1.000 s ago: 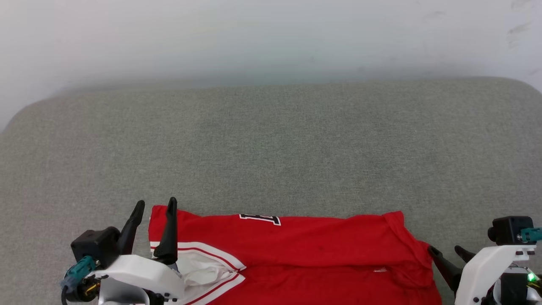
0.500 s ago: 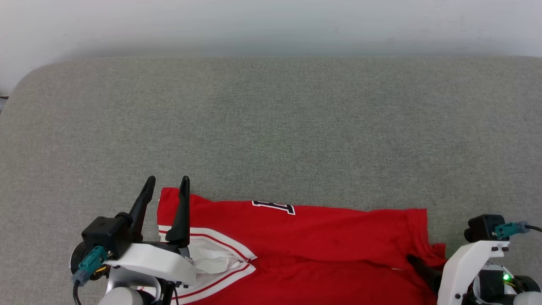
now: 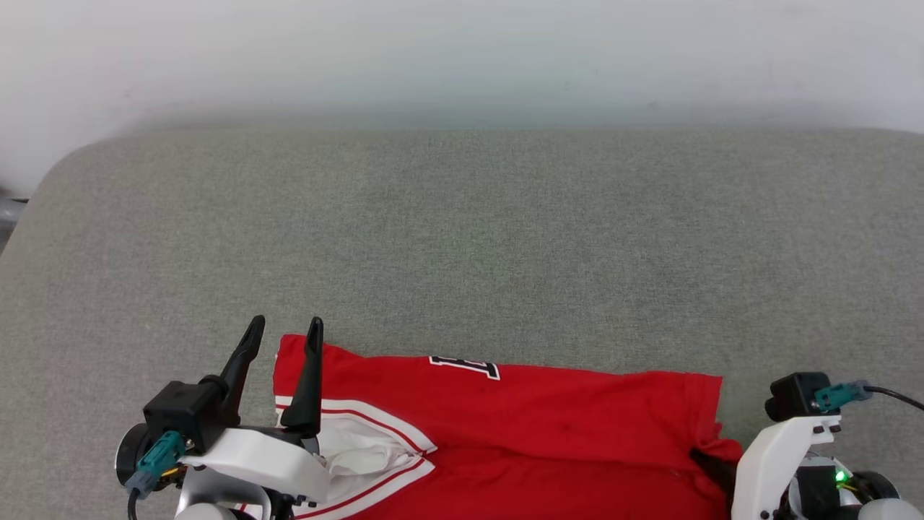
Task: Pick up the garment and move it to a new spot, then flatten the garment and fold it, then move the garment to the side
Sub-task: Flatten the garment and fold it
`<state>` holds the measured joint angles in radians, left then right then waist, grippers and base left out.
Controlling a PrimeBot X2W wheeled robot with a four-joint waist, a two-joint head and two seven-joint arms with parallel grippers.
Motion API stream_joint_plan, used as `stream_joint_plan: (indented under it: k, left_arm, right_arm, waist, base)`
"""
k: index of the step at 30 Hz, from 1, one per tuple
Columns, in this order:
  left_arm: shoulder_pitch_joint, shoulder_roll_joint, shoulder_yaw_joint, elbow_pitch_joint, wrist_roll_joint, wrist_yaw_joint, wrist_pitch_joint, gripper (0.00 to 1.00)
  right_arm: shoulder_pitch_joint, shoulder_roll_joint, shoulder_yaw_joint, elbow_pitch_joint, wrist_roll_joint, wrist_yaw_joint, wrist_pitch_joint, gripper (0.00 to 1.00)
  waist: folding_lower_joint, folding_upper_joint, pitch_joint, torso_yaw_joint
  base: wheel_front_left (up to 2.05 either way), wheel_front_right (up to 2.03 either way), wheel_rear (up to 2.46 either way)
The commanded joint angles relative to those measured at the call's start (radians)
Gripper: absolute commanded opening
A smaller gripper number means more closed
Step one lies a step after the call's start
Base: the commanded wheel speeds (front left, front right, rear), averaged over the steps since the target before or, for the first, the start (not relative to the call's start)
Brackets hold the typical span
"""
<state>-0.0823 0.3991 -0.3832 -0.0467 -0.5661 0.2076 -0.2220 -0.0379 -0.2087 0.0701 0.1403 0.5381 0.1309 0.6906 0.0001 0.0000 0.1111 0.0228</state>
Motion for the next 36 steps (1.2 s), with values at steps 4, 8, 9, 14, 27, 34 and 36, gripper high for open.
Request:
stream_joint_plan:
  k: [4,8,9,14,27,34,36]
  left_arm:
    - [0.026,0.008,-0.003,-0.009,0.003,0.013,0.006,1.0]
    - [0.043,0.005,-0.003,-0.019,0.002,0.023,-0.001,1.0]
    - [0.046,0.004,-0.003,-0.021,0.003,0.023,-0.001,1.0]
    - [0.059,0.004,-0.001,-0.028,0.004,0.03,-0.005,1.0]
    - [0.045,-0.003,-0.002,-0.039,0.009,0.031,-0.019,1.0]
    - [0.028,-0.006,-0.003,-0.04,0.009,0.029,-0.019,1.0]
    - [0.021,-0.008,-0.006,-0.039,0.008,0.024,-0.019,1.0]
  right_arm:
    - [-0.009,-0.029,-0.032,-0.018,0.007,-0.001,-0.009,0.0]
    - [0.012,-0.048,-0.092,-0.022,0.0,-0.001,-0.003,0.0]
    - [0.019,-0.054,-0.114,-0.021,0.001,-0.001,0.001,0.0]
    - [0.048,-0.076,-0.244,-0.024,-0.013,-0.001,0.015,0.0]
    - [-0.018,0.149,-0.436,-0.059,0.417,0.0,0.4,0.0]
    - [-0.035,0.158,-0.313,0.0,0.724,0.0,0.435,0.0]
    - [-0.043,0.159,-0.246,0.01,0.755,0.0,0.406,0.0]
  waist:
    - [-0.0001,0.0,-0.036,-0.017]
    - [-0.0001,0.0,-0.056,-0.028]
    - [-0.0001,0.0,-0.059,-0.03]
    - [-0.0001,0.0,-0.068,-0.042]
    - [-0.0001,0.0,-0.057,-0.046]
    - [-0.0001,0.0,-0.039,-0.006]
    - [-0.0001,0.0,-0.031,0.01]
  base:
    - [0.0,0.0,0.0]
    - [0.0,0.0,0.0]
    - [0.0,0.0,0.0]
    - [0.0,0.0,0.0]
    - [0.0,0.0,0.0]
    - [0.0,0.0,0.0]
    - [0.0,0.0,0.0]
